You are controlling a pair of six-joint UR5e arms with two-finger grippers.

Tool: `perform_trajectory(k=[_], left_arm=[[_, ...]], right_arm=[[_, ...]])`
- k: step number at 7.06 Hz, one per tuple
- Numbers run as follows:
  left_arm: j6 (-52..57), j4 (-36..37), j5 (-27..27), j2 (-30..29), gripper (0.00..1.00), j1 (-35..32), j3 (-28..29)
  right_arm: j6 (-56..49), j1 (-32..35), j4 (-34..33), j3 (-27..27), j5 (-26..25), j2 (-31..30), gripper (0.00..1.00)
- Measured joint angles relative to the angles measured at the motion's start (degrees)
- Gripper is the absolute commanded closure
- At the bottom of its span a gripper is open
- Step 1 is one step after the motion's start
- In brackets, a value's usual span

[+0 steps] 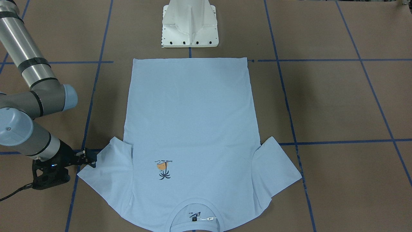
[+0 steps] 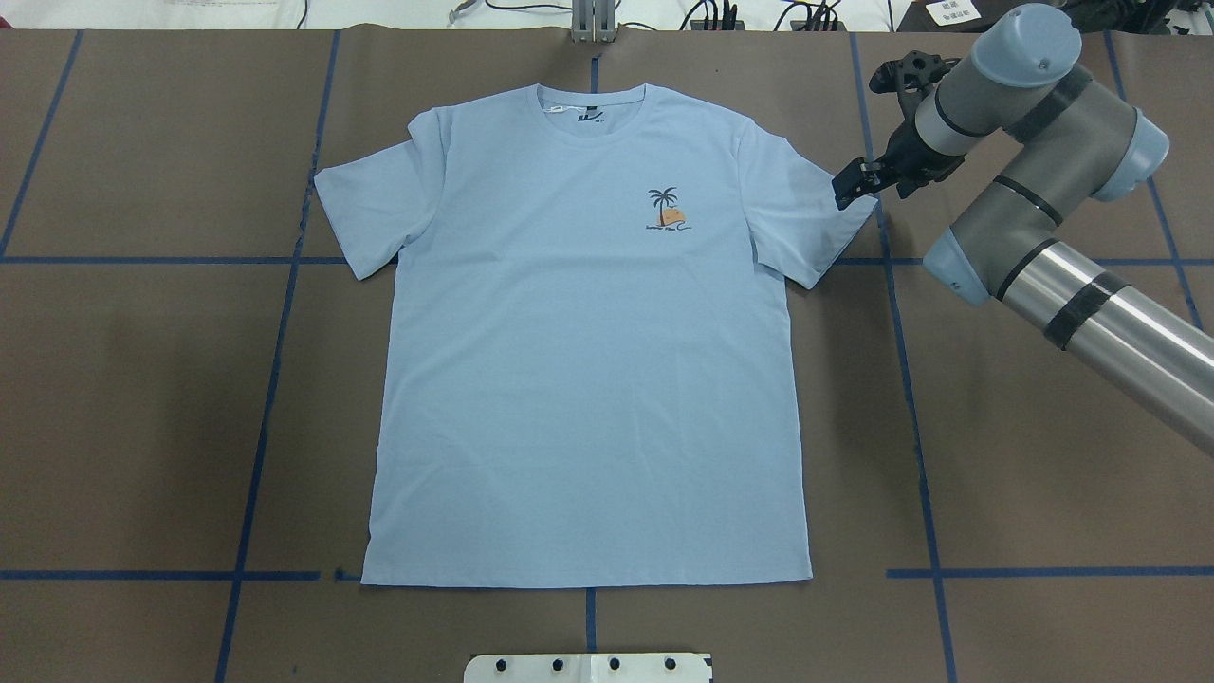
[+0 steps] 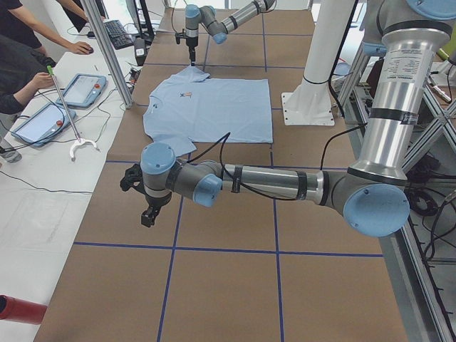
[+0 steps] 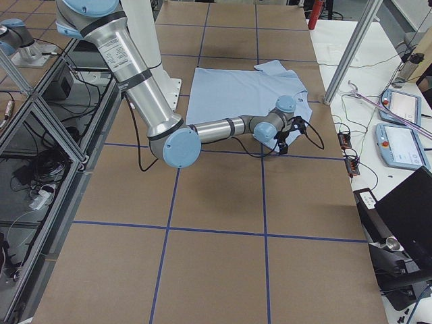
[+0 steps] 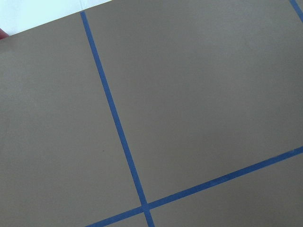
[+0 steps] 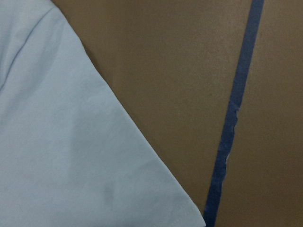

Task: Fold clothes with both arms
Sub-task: 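Move the right gripper down to the sleeve nearest it and grasp it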

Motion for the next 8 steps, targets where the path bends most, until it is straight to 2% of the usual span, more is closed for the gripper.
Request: perform_trajectory(k=[1, 2, 4, 5, 7, 8], left_arm=[[0.0, 0.0, 0.0, 0.0, 0.00, 0.0, 0.0], [0.1, 0.0, 0.0, 0.0, 0.00, 0.0, 0.0], [0.1, 0.0, 0.0, 0.0, 0.00, 0.0, 0.0], [0.0, 0.0, 0.0, 0.0, 0.00, 0.0, -0.1], [0.0, 0.0, 0.0, -0.1, 0.00, 0.0, -0.1], [-0.1, 0.0, 0.0, -0.2, 0.00, 0.0, -0.1]], right_arm=[[0.0, -0.1, -0.1, -2.2, -1.0, 1.7, 0.08], [0.0, -0.2, -0.2, -3.3, -1.7, 2.4, 0.23], [0.0, -0.3, -0.2, -3.9, -2.1, 2.3, 0.25], [0.0, -0.4, -0.2, -3.8, -2.0, 2.1, 0.30], [0.0, -0.5, -0.2, -3.8, -1.7, 1.9, 0.88], [-0.1, -0.6, -0.3, -3.8, -1.6, 1.9, 1.00]])
